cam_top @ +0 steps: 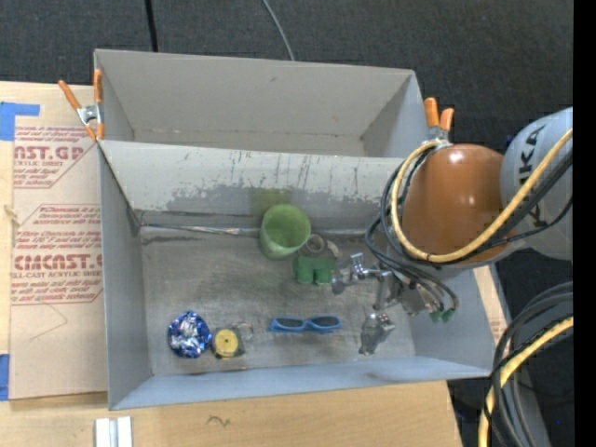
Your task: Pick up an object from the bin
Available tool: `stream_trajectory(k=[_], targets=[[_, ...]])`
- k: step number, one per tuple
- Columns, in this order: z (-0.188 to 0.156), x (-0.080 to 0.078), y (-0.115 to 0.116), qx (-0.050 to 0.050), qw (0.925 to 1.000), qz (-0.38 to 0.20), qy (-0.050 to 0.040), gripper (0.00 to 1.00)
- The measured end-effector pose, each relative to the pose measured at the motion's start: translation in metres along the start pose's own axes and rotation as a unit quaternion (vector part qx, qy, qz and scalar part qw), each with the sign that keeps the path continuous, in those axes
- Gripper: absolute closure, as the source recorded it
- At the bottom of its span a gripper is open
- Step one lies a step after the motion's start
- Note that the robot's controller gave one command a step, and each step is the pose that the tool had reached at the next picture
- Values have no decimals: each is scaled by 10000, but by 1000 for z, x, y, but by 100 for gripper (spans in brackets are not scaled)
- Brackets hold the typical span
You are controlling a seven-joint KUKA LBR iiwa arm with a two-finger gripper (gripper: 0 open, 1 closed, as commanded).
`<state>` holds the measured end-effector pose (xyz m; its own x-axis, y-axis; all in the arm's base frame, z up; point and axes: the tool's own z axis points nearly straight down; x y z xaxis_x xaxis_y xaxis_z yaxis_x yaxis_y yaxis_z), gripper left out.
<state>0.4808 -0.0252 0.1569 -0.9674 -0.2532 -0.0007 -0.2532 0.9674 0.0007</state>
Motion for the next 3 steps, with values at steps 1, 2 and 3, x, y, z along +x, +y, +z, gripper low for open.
stream_trajectory(k=[1,2,3], targets=[[18,-11,0,-1,9992,-404,6,0],[86,-25,27,1,9829,-1843,-13,0],[83,-26,26,10,9831,-1833,-14,100]])
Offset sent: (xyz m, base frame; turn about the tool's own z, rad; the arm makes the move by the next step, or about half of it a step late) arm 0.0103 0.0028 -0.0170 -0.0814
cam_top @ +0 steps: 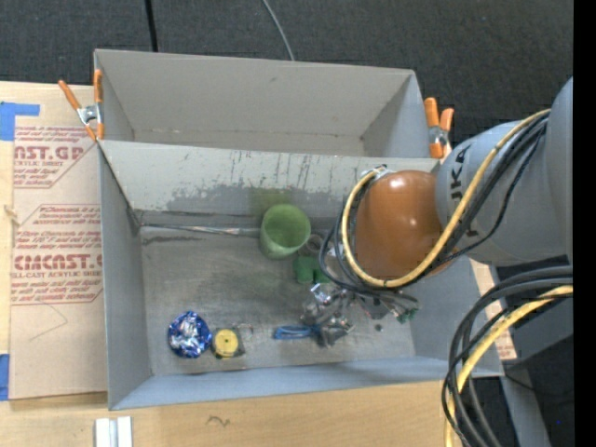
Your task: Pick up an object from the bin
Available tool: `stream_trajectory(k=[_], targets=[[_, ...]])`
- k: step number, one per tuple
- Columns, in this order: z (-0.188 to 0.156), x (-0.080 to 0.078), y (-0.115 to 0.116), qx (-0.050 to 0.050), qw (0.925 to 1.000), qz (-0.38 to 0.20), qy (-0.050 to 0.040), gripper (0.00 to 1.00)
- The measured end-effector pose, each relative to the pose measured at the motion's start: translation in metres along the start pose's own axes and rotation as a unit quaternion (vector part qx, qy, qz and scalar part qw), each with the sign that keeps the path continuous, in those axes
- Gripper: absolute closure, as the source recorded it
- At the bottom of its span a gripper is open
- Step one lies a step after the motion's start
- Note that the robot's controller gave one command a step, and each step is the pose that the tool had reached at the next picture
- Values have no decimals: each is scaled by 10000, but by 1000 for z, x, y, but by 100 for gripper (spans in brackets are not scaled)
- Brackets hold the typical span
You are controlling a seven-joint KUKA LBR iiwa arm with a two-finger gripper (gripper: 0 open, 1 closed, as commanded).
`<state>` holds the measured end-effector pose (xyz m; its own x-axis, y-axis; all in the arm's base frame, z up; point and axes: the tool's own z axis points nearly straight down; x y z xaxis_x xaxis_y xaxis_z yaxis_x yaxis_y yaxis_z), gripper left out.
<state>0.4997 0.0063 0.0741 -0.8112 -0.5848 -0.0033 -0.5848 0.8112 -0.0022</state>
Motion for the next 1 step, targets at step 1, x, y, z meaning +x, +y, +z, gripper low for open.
stream_trajectory(k=[1], targets=[[-172,-12,19,9,9916,-1297,-22,100]])
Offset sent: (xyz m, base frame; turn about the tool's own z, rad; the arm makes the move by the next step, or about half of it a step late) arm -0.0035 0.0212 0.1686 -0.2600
